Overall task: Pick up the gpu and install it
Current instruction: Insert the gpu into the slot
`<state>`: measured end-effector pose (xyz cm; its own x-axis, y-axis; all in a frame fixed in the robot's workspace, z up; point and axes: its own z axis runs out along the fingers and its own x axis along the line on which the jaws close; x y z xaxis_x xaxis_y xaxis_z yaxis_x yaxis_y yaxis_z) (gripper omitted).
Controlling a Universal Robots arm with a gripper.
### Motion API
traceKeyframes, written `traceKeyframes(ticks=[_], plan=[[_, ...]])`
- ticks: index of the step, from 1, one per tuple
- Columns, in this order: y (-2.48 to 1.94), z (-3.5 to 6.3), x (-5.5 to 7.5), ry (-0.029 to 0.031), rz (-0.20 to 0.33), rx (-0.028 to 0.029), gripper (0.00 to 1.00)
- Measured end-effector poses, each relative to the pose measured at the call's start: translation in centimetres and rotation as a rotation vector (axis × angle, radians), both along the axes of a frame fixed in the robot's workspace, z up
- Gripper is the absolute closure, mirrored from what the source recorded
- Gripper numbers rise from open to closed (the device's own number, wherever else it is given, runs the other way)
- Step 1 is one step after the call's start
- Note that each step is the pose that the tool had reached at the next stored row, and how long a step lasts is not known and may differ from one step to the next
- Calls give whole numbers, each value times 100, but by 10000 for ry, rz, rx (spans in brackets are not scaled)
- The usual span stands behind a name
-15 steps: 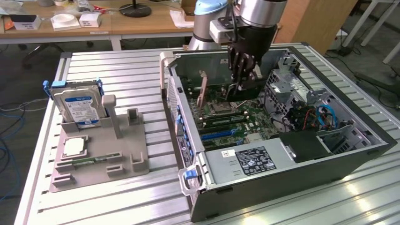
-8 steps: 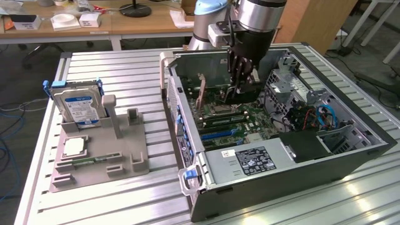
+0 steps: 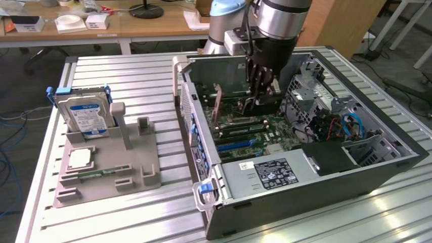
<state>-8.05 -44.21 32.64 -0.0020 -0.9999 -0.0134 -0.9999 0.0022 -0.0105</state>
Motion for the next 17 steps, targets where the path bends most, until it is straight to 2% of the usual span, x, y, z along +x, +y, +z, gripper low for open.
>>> traceKeyframes(ticks=[8,13,17], plan=[[-16,-39,-68,-2,-1,-1,74],[-16,-54,-88,-92,-1,-1,74],[-23,-63,-95,-111,0,1,74]])
